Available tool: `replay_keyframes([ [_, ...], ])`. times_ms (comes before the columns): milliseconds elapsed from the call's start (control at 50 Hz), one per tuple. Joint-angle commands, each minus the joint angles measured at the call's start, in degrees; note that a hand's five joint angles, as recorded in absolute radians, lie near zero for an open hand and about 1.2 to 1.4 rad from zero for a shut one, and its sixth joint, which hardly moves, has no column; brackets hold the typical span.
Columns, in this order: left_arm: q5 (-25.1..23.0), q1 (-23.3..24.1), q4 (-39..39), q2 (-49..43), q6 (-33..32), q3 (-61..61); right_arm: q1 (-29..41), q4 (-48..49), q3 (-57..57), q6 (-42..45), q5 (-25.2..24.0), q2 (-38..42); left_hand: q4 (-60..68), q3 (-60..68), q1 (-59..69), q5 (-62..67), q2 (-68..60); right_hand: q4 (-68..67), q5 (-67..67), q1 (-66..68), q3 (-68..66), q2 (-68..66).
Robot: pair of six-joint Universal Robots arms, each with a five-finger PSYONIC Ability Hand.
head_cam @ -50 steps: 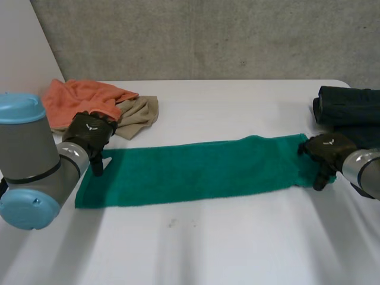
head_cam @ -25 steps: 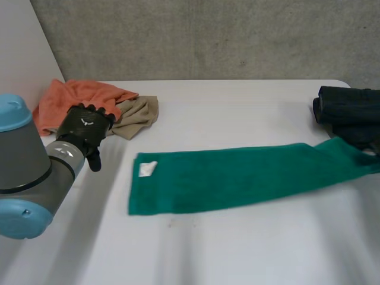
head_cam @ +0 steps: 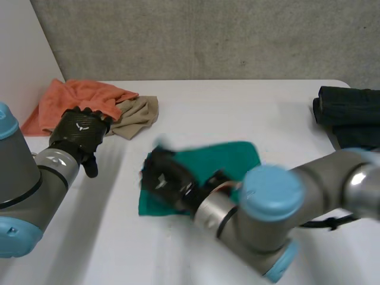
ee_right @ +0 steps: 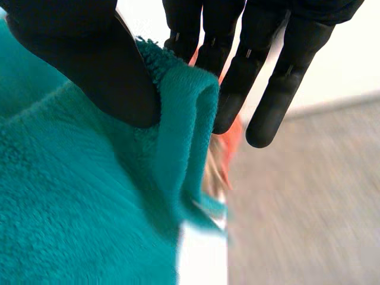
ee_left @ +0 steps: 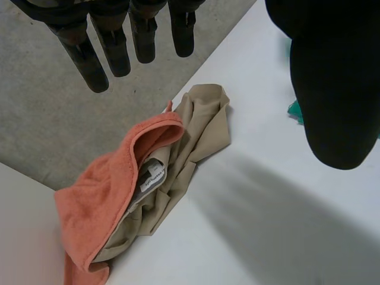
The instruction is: Fold the laundry.
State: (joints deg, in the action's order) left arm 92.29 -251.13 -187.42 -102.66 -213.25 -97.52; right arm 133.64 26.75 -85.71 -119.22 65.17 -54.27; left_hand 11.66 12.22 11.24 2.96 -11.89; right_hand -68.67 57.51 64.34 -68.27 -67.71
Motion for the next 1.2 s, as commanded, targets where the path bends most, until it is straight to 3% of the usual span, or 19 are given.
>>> replay_keyframes([
  [20,0.0,0.5,0.0,-0.2,1.5,0.0,4.5,0.4,3.4,0.4,0.9,7.4,-1.7,-2.2,-1.2,-3.0,1.9,-1.7,2.9,6.1,-2.1,-2.7],
  [40,0.0,0.5,0.0,-0.2,1.7,0.1,4.4,0.3,3.2,-0.5,2.8,6.5,-1.7,-2.2,-1.2,-3.0,1.9,32.0,-30.8,-27.7,31.6,31.0],
  [80,0.0,0.6,0.0,-0.2,2.2,0.6,4.4,0.3,2.7,-1.9,5.7,5.1,-1.7,-2.2,-1.2,-3.0,1.9,58.7,-57.5,-54.3,58.3,57.7],
  [120,0.0,1.1,-0.1,-0.2,2.4,1.1,3.8,0.0,1.5,-7.0,12.6,1.2,-1.7,-2.2,-1.2,-3.0,1.9,58.7,-57.5,-54.3,58.3,57.7],
  [180,0.0,2.7,-0.7,-0.3,2.4,2.5,-0.1,-2.6,-0.5,-14.2,17.7,-3.3,-1.7,-2.2,-1.2,-3.0,1.9,58.7,-57.5,-54.3,58.3,57.7],
  [280,0.0,5.4,-1.2,-0.9,2.5,3.9,-8.6,-14.3,-4.6,-26.7,17.6,-7.5,-1.7,-2.2,-1.2,-3.0,1.9,58.7,-57.5,-54.3,58.3,57.7],
  [400,0.1,8.5,-1.6,-2.9,2.5,4.6,-16.3,-18.0,-10.4,-28.6,16.6,-7.3,-1.7,-2.2,-1.2,-3.0,1.9,55.8,-54.6,-51.4,55.4,54.8],
  [420,0.1,8.8,-1.7,-3.2,2.5,4.6,-18.1,-17.7,-11.1,-27.7,16.7,-7.2,-1.7,-2.2,-1.2,-3.0,1.9,44.2,-43.1,-39.9,43.8,43.3],
  [440,0.2,9.0,-1.8,-3.3,2.5,4.6,-20.6,-17.1,-12.1,-26.2,16.9,-7.2,-1.7,-2.2,-1.2,-3.0,1.9,23.1,-22.0,-18.8,22.7,22.2],
  [500,0.2,9.3,-1.9,-3.6,2.4,4.4,-23.3,-16.3,-12.7,-23.1,17.4,-7.5,-1.7,-2.2,-1.2,-3.0,1.9,-11.1,12.3,15.5,-11.5,-12.1],
  [560,0.2,9.3,-1.8,-3.5,2.4,4.3,-25.4,-15.4,-11.8,-17.9,18.7,-7.9,-1.7,-2.2,-1.2,-3.0,1.9,-11.3,12.5,15.7,-11.7,-12.3],
  [660,0.5,9.3,-1.8,-2.5,2.4,4.2,-18.1,-11.5,-8.2,-15.9,19.1,-9.4,-1.7,-2.2,-1.2,-3.0,1.9,-11.3,12.5,15.7,-11.7,-12.3],
  [720,0.6,9.1,-1.7,-1.1,2.4,3.8,-6.0,-7.3,-4.3,-15.8,18.2,-9.0,-1.7,-2.2,-1.2,-3.0,1.9,-11.3,12.5,15.7,-11.7,-12.3],
  [860,0.6,8.6,-1.7,-0.5,2.7,2.5,6.4,-5.1,-4.3,-12.4,10.0,-0.7,-1.7,-2.2,-1.2,-3.0,1.9,-11.3,12.5,15.7,-11.7,-12.3],
  [880,0.6,8.6,-1.7,-0.5,2.7,2.4,6.5,-5.2,-4.3,-11.8,10.0,-0.3,-1.7,-2.2,-1.2,-3.0,1.9,-11.3,12.5,15.7,-11.7,-12.3],
  [940,0.6,9.0,-1.8,-0.6,3.9,2.8,5.4,-6.4,-4.7,-12.4,11.4,-0.9,-1.4,-2.0,-1.0,-2.7,1.7,54.5,-53.3,-50.2,54.1,53.5],
  [960,0.6,9.3,-1.8,-0.7,4.8,3.2,4.4,-6.6,-5.1,-14.6,12.0,-1.8,-1.3,-1.8,-0.9,-2.6,1.5,58.7,-57.5,-54.3,58.3,57.7],
  [1100,0.6,9.9,-1.9,-1.7,11.8,7.4,-7.1,-8.0,-8.0,-35.5,11.9,-15.8,-1.1,-1.7,-0.7,-2.4,1.3,58.7,-57.5,-54.3,58.3,57.7],
  [1200,0.8,14.4,-1.3,-6.1,22.4,13.6,-11.4,-15.8,-5.9,-49.9,9.6,-17.4,0.9,0.3,1.3,-0.4,-0.7,58.7,-57.5,-54.3,58.3,57.7],
])
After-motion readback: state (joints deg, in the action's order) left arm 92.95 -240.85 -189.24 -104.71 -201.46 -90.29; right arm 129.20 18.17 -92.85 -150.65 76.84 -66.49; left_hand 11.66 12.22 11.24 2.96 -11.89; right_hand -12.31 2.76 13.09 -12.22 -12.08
